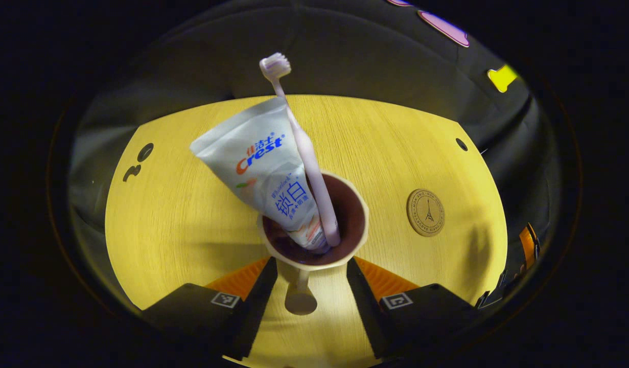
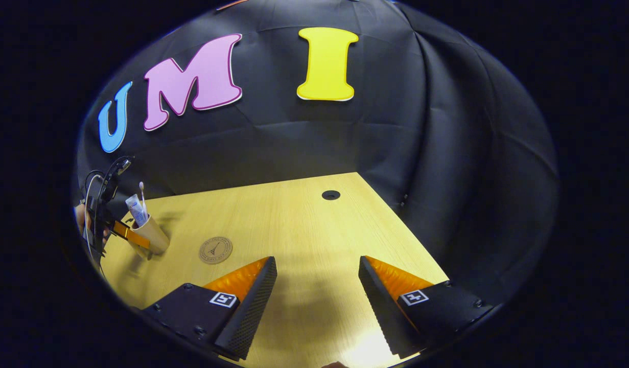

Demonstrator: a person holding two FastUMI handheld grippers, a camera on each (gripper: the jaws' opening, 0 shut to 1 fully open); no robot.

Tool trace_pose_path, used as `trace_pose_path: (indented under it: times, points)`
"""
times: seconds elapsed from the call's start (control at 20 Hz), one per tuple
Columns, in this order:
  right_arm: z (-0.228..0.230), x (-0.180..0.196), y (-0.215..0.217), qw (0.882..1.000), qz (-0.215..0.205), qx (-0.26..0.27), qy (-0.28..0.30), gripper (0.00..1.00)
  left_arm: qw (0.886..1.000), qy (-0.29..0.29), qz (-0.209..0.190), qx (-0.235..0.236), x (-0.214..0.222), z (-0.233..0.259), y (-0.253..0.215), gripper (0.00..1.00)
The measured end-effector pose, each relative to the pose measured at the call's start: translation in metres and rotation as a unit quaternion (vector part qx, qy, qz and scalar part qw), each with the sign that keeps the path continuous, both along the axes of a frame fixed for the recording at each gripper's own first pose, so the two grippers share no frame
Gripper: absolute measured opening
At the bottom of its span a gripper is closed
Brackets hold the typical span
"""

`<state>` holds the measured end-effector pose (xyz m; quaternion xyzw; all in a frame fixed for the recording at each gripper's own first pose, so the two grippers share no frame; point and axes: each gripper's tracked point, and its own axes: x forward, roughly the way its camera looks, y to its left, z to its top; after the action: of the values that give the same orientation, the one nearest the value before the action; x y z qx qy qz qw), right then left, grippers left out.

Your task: Put the toothbrush and toothpaste on the desktop into the cup, then pick up the cup and place it on the coaster on the desktop.

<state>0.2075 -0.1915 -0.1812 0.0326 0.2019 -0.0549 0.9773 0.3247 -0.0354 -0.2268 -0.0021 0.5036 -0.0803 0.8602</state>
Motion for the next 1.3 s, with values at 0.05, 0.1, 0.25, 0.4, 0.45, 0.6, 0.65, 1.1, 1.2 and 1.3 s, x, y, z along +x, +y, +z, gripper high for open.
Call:
trace_pose_path:
  times: [0.05, 0.1, 0.25, 0.4, 0.45, 0.6, 0.65, 1.1, 1.2, 1.3]
  points:
    - [-0.002, -0.002, -0.002, 1.000, -0.003, 0.001, 0.002, 0.99, 1.000, 0.006, 0.000, 0.003, -0.001, -0.002, 0.000, 0.81]
    - [-0.004, -0.004, -0.003, 1.000, -0.005, 0.002, 0.004, 0.99, 1.000, 0.011, 0.000, 0.004, -0.002, -0.003, 0.000, 0.80]
    - [-0.008, -0.006, -0.003, 1.000, -0.008, 0.006, 0.007, 0.99, 1.000, 0.017, 0.004, 0.015, -0.002, -0.005, 0.004, 0.60]
    - [-0.010, -0.007, -0.001, 1.000, -0.004, 0.004, 0.008, 0.99, 0.999, 0.030, 0.005, 0.020, -0.004, -0.006, 0.003, 0.33]
    - [-0.010, -0.007, 0.000, 1.000, -0.003, 0.004, 0.008, 0.99, 0.999, 0.031, 0.004, 0.024, -0.005, -0.007, 0.003, 0.33]
    - [-0.010, -0.006, 0.003, 1.000, 0.002, 0.003, 0.007, 0.99, 0.999, 0.021, 0.010, 0.026, -0.004, -0.005, 0.001, 0.27]
    - [-0.010, -0.006, 0.004, 1.000, 0.003, 0.003, 0.006, 0.99, 0.999, 0.018, 0.009, 0.024, -0.004, -0.005, -0.001, 0.31]
    - [-0.003, -0.007, -0.003, 1.000, -0.001, 0.002, 0.000, 0.99, 0.998, -0.005, -0.047, 0.041, -0.002, 0.024, -0.028, 0.23]
    - [0.000, -0.008, -0.006, 1.000, -0.005, 0.001, -0.003, 0.99, 0.997, -0.010, -0.062, 0.033, 0.000, 0.027, -0.051, 0.23]
    - [0.002, -0.011, -0.009, 1.000, -0.007, 0.002, -0.004, 0.99, 0.996, -0.012, -0.086, 0.031, -0.001, 0.030, -0.073, 0.23]
